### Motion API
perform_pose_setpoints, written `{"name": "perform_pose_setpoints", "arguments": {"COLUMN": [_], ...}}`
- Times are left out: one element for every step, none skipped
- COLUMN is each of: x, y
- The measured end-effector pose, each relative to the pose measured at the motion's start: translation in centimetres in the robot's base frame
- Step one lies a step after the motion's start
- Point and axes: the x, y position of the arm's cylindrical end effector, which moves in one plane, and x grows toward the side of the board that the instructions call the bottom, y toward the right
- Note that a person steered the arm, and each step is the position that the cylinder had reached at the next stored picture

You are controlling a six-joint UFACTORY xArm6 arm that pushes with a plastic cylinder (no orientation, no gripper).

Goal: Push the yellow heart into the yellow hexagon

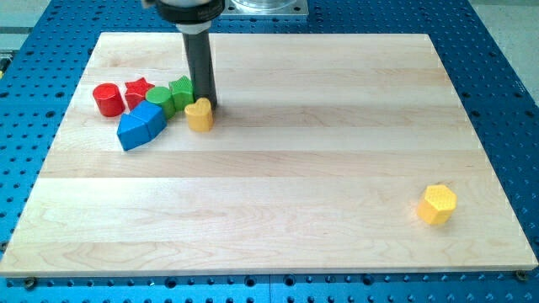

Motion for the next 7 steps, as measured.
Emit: {"name": "perform_pose_setpoints", "arguments": {"x": [3.9,5.2,5.7,10.4,12.1,13.0,13.9], "y": [0.0,-0.1,-3.4,-2.7,4.9,3.6,-5.3]}}
